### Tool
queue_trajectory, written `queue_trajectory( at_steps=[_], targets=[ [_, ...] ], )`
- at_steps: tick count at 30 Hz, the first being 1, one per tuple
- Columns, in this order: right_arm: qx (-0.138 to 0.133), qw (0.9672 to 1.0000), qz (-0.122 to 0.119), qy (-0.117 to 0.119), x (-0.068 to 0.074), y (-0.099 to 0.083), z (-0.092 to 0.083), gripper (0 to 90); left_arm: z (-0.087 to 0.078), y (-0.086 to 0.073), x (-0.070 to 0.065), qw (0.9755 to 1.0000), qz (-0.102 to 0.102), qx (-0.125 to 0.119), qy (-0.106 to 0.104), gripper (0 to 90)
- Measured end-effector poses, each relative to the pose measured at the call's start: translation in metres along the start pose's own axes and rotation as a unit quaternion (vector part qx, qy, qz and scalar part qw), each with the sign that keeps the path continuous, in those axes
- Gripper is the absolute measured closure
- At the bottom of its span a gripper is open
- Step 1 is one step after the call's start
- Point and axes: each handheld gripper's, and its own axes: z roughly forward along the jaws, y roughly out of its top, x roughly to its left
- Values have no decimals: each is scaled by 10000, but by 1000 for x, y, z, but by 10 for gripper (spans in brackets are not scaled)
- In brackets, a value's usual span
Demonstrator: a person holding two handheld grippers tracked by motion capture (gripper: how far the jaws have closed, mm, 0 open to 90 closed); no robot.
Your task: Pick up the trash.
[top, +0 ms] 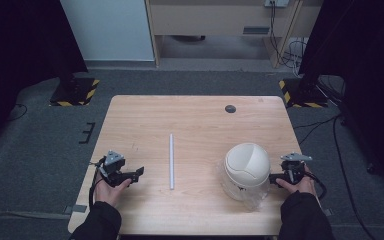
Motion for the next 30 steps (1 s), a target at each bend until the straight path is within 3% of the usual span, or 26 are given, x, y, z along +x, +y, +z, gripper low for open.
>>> queue_trajectory(
  at_steps=[6, 9, 16, 21, 25, 30],
  targets=[
    [-2, 10000, 13, 9, 0, 0, 0, 7, -8, 9, -11, 9988, 193, -386, -209, 139],
    [-4, 10000, 11, 10, 0, 0, 0, 7, -13, 15, -17, 9971, 408, -595, -249, 140],
    [-6, 10000, -11, 9, 0, -1, -1, 8, -26, 27, -29, 9920, 603, -1022, -425, 142],
    [-7, 10000, -14, 7, 0, -1, -1, 7, -35, 36, -40, 9869, 713, -1290, -651, 146],
    [-7, 10000, -13, 7, 0, -1, -1, 8, -42, 43, -49, 9810, 853, -1504, -880, 151],
    [-5, 10000, -3, 6, 0, -1, -1, 7, -48, 54, -62, 9757, 1021, -1594, -1102, 154]
  ],
)
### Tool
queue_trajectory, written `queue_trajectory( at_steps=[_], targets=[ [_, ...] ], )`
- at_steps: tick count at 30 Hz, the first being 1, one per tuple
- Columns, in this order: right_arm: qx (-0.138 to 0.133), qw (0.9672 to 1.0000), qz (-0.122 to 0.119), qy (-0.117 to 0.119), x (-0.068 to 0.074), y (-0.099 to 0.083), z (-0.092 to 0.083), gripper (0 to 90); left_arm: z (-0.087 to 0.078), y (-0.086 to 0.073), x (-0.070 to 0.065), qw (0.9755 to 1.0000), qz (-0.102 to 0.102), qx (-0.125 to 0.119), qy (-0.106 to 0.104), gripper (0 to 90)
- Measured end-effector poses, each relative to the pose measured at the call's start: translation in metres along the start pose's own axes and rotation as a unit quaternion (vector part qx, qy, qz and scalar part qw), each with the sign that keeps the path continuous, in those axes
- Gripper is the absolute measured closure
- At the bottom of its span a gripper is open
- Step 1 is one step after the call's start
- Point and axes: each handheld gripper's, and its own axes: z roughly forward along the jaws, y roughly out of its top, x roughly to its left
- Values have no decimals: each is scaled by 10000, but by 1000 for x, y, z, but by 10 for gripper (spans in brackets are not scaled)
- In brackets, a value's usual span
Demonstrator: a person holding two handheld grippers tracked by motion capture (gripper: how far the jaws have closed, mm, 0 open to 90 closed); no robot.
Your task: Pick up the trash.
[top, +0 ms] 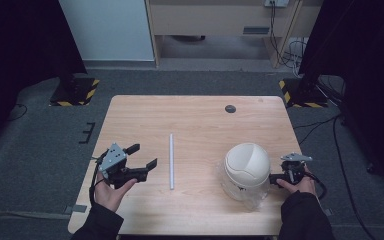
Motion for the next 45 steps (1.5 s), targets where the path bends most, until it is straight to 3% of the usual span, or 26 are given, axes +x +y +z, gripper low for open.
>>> queue_trajectory(
  at_steps=[4, 15, 23, 35, 45],
  targets=[
    [-1, 10000, -6, -6, 0, 0, 0, 7, 2, 11, -9, 9997, 82, -119, -203, 158],
    [-1, 10000, 12, -38, 1, 0, 0, 7, 13, 29, -33, 9977, 324, -148, -577, 155],
    [-3, 10000, 9, -37, 1, 0, 0, 6, 40, 41, -56, 9942, 492, -111, -953, 155],
    [3, 10000, -6, -38, 1, 0, 0, 6, 71, 53, -88, 9868, 646, -42, -1482, 155],
    [-1, 10000, 5, -40, 1, 0, 0, 6, 93, 54, -113, 9772, 813, 57, -1962, 155]
  ],
)
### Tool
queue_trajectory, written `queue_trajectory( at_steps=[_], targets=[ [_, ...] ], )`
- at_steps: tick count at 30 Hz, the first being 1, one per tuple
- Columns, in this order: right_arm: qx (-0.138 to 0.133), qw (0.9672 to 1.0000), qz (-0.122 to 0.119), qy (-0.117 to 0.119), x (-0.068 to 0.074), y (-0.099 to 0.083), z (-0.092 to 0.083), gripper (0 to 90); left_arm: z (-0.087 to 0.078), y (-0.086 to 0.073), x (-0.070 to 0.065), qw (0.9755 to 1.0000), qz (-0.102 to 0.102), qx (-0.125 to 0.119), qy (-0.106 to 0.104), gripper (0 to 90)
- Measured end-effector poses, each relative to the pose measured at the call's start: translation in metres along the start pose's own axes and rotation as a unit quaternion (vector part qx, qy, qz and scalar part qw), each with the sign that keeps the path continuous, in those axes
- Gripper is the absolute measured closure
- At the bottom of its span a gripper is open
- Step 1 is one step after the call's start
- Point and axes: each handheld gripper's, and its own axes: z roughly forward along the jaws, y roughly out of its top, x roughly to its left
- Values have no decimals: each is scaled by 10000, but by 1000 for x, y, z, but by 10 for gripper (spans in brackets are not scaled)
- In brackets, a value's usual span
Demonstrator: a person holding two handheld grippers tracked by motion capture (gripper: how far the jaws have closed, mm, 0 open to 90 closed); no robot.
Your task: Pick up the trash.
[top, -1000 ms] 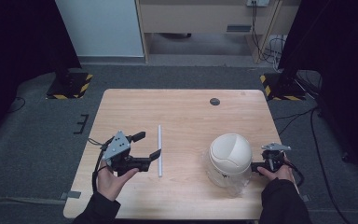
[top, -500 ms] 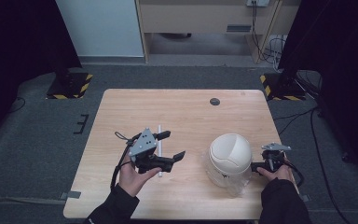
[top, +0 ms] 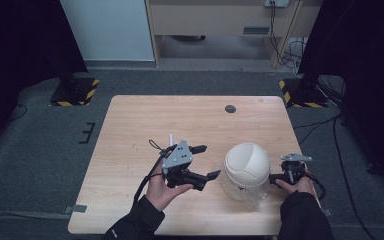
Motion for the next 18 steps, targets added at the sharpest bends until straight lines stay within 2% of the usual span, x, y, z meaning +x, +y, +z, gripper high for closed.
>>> queue_trajectory(
  at_steps=[4, 18],
  targets=[
    [5, 10000, -13, 2, 0, 0, 0, 6, 11, 0, -4, 9999, -8, -4, -149, 155],
    [-1, 10000, -3, -1, 0, 0, 0, 6, 41, -5, -19, 9982, 177, 258, -508, 156]
  ],
)
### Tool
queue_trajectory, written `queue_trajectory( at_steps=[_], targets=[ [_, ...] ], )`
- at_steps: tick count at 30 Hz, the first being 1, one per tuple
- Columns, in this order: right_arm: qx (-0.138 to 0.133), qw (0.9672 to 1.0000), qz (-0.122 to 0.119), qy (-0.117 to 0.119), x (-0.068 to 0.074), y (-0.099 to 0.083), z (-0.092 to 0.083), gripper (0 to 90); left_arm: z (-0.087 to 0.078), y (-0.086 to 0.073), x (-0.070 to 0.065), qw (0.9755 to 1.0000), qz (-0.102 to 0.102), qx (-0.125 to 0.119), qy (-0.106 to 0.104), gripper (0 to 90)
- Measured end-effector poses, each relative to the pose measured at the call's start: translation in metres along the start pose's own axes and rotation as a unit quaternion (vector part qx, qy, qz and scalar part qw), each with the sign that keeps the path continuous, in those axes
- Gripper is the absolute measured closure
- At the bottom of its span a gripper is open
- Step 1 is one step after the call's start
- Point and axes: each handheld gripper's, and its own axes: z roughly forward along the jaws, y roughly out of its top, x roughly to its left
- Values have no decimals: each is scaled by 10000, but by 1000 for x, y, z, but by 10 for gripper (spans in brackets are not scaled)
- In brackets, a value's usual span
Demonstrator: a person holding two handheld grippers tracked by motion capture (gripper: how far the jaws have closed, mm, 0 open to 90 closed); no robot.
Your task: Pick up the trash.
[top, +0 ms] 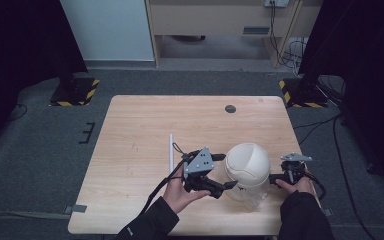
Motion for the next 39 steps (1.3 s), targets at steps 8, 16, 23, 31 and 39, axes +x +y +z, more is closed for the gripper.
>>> queue_trajectory(
  at_steps=[8, 16, 23, 31, 39],
  targets=[
    [5, 10000, -5, 4, 0, 0, 0, 6, 16, -3, -2, 9998, 11, 171, -68, 161],
    [5, 10000, 0, 7, 0, 0, 0, 6, 33, -1, -3, 9994, 44, 333, -67, 162],
    [3, 10000, -6, 7, 0, 0, 0, 6, 44, -3, -3, 9987, -92, 495, -124, 165],
    [4, 10000, -7, 7, 0, 0, 0, 6, 52, -6, -1, 9976, -312, 593, -172, 155],
    [6, 10000, -6, 3, 0, 0, 0, 6, 57, -5, -1, 9964, -426, 715, -150, 151]
  ],
)
